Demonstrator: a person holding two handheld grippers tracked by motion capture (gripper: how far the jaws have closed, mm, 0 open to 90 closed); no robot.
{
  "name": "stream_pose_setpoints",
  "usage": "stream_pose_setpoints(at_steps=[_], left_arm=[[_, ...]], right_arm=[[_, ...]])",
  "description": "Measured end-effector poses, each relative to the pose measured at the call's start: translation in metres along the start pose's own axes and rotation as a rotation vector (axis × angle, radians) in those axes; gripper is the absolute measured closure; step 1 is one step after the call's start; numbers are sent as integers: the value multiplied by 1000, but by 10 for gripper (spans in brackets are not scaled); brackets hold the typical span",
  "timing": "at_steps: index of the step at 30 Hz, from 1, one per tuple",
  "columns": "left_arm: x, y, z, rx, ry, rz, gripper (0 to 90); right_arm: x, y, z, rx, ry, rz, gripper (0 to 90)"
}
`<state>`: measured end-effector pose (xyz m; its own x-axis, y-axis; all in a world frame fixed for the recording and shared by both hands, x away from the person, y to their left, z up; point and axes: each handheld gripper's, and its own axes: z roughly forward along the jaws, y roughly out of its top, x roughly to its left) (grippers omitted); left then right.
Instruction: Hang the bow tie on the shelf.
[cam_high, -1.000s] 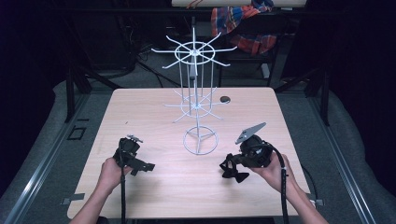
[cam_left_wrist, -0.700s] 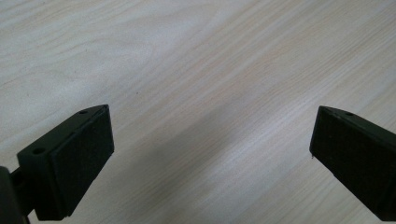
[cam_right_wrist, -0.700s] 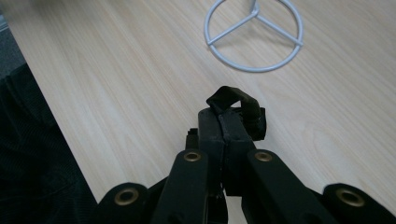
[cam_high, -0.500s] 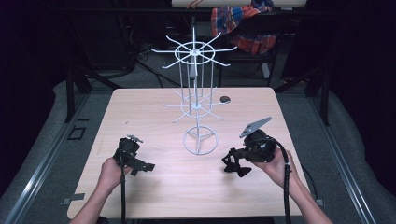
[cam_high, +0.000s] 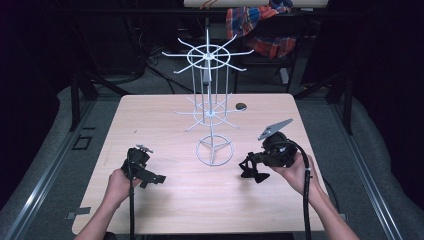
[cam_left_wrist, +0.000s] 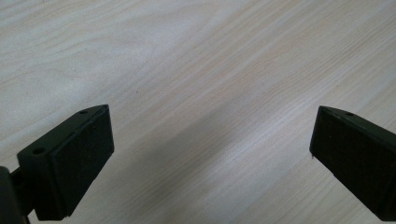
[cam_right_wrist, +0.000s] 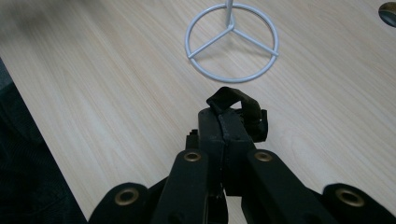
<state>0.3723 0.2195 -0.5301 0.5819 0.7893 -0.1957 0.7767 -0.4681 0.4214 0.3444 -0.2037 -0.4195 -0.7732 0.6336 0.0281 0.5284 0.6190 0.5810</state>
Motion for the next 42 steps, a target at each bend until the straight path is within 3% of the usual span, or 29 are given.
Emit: stream_pose_setpoints(at_steps=[30, 42], left_arm=[[0, 1, 1, 3, -8, -3, 0], [0, 1, 1, 4, -9, -2, 0]], right_arm=[[-15, 24, -9, -61, -45, 38, 897], [-20, 36, -13, -61, -64, 34, 897]])
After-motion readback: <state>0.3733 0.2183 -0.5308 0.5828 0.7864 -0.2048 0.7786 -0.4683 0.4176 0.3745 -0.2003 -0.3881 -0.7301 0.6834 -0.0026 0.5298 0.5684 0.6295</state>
